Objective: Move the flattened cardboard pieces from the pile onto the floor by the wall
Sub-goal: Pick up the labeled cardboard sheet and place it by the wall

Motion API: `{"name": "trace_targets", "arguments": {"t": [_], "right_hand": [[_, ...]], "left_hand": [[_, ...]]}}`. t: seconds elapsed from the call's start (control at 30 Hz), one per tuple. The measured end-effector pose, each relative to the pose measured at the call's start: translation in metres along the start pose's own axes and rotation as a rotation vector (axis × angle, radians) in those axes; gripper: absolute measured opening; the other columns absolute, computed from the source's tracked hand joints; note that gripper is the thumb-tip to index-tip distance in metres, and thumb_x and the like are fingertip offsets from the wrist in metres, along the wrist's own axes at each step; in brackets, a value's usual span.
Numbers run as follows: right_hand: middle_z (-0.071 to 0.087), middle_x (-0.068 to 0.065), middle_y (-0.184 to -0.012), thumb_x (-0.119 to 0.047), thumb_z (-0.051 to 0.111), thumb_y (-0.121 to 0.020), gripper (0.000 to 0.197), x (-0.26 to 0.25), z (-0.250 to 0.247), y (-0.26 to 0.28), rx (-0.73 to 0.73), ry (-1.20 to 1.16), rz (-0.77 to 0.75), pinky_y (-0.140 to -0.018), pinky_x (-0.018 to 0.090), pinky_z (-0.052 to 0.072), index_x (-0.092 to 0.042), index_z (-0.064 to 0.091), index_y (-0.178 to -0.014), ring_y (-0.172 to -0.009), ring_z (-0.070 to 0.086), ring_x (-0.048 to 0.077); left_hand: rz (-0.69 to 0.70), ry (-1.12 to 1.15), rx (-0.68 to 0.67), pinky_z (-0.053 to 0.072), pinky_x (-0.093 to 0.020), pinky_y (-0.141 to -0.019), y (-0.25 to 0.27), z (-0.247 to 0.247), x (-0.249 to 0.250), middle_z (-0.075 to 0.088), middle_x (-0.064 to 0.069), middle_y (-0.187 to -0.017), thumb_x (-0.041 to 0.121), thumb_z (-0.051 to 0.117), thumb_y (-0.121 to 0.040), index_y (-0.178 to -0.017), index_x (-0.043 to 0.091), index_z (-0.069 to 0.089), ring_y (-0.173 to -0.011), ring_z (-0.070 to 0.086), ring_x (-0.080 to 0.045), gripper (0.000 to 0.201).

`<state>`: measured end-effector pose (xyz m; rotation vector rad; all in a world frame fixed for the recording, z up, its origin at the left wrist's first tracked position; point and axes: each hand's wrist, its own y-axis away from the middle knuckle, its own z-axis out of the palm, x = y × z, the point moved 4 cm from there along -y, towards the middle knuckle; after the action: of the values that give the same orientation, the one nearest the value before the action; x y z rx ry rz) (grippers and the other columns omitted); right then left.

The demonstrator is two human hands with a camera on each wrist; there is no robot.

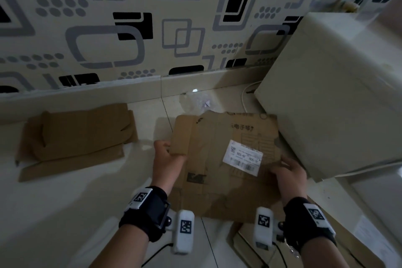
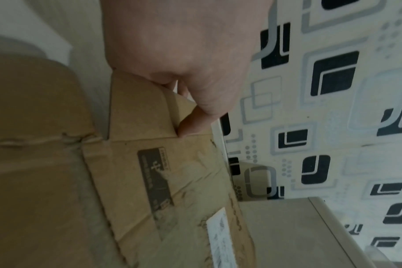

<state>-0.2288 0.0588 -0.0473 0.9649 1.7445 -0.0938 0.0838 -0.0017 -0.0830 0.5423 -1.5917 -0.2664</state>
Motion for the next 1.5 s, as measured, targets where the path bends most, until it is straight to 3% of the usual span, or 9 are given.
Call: {"name": "trace_targets", "arguments": {"t": [0.23, 0.43, 0.6, 0.73, 0.83, 0.9, 1.07, 1.2, 1.5], "right_hand": [[0.082, 0.001, -0.106, -0.019, 0.062, -0.099, 0.031, -0.061, 0.074, 0.019, -0.377, -0.146, -0.16, -0.084, 0.041, 0.06, -0.034, 0.068, -0.126, -0.096, 0.079, 0.021], [0.082, -0.01, -0.094, -0.013, 0.06, -0.1, 0.026, -0.087, 0.16, 0.051, -0.452, -0.137, -0.271, -0.068, 0.019, 0.058, -0.031, 0.072, -0.112, -0.081, 0.077, 0.003], [0.075, 0.011, -0.098, -0.022, 0.075, -0.09, 0.034, -0.085, 0.227, 0.088, -0.457, -0.081, -0.193, -0.066, 0.031, 0.057, -0.007, 0.06, -0.117, -0.077, 0.071, 0.019], [0.077, 0.003, -0.113, -0.016, 0.067, -0.092, 0.035, -0.081, 0.26, 0.116, -0.643, 0.054, -0.218, -0.082, 0.034, 0.058, -0.023, 0.066, -0.125, -0.096, 0.072, 0.017], [0.073, -0.007, -0.116, -0.005, 0.061, -0.082, 0.062, -0.076, 0.275, 0.129, -0.805, 0.223, -0.235, -0.094, 0.043, 0.054, -0.038, 0.056, -0.134, -0.108, 0.066, 0.017], [0.069, -0.005, -0.117, -0.002, 0.064, -0.08, 0.071, -0.07, 0.281, 0.131, -0.794, 0.249, -0.218, -0.093, 0.043, 0.054, -0.03, 0.047, -0.143, -0.108, 0.064, 0.019], [0.066, 0.003, -0.126, -0.012, 0.078, -0.084, 0.053, -0.053, 0.287, 0.131, -0.604, 0.231, -0.209, -0.089, 0.038, 0.054, -0.024, 0.051, -0.128, -0.104, 0.064, 0.02], [0.063, 0.0, -0.139, -0.008, 0.069, -0.089, 0.057, -0.046, 0.295, 0.133, -0.654, 0.257, -0.26, -0.103, 0.037, 0.049, -0.021, 0.052, -0.141, -0.119, 0.058, 0.015], [0.059, -0.002, -0.136, 0.001, 0.054, -0.089, 0.072, -0.04, 0.308, 0.134, -0.739, 0.375, -0.27, -0.099, 0.039, 0.053, -0.026, 0.039, -0.153, -0.118, 0.062, 0.023]], "left_hand": [[0.116, 0.181, 0.137, 0.048, -0.028, -0.081, -0.014, -0.09, 0.028, 0.064, 0.003, -0.117, 0.008, 0.077, -0.088, -0.125, 0.02, 0.05, -0.104, 0.063, -0.013, 0.048], [0.196, 0.185, 0.352, 0.047, -0.024, -0.07, -0.012, -0.179, 0.035, 0.065, 0.005, -0.109, 0.014, 0.069, -0.094, -0.133, 0.019, 0.059, -0.094, 0.063, -0.008, 0.041], [0.177, 0.146, 0.489, 0.056, -0.039, -0.092, -0.003, -0.256, 0.019, 0.072, -0.002, -0.114, 0.012, 0.066, -0.092, -0.138, 0.019, 0.063, -0.101, 0.069, -0.018, 0.047], [0.2, 0.091, 0.553, 0.05, -0.031, -0.095, -0.003, -0.295, 0.004, 0.066, -0.001, -0.125, 0.009, 0.065, -0.097, -0.146, 0.018, 0.058, -0.114, 0.064, -0.02, 0.05], [0.204, 0.018, 0.591, 0.043, -0.028, -0.095, -0.006, -0.31, -0.006, 0.06, -0.002, -0.132, 0.012, 0.065, -0.099, -0.147, 0.016, 0.057, -0.118, 0.057, -0.018, 0.049], [0.209, -0.012, 0.615, 0.044, -0.029, -0.095, -0.007, -0.319, -0.013, 0.061, -0.004, -0.129, 0.013, 0.067, -0.098, -0.143, 0.014, 0.06, -0.118, 0.057, -0.019, 0.046], [0.184, 0.002, 0.61, 0.044, -0.033, -0.103, -0.013, -0.326, -0.022, 0.061, -0.005, -0.136, 0.016, 0.071, -0.095, -0.14, 0.014, 0.061, -0.127, 0.056, -0.021, 0.046], [0.16, -0.057, 0.514, 0.046, -0.041, -0.11, -0.021, -0.328, -0.028, 0.058, -0.002, -0.144, 0.02, 0.074, -0.092, -0.147, 0.023, 0.056, -0.13, 0.055, -0.019, 0.058], [0.103, -0.274, 0.432, 0.036, -0.046, -0.118, -0.037, -0.328, -0.04, 0.041, -0.004, -0.161, 0.03, 0.078, -0.089, -0.155, 0.026, 0.044, -0.146, 0.041, -0.026, 0.074]]}}
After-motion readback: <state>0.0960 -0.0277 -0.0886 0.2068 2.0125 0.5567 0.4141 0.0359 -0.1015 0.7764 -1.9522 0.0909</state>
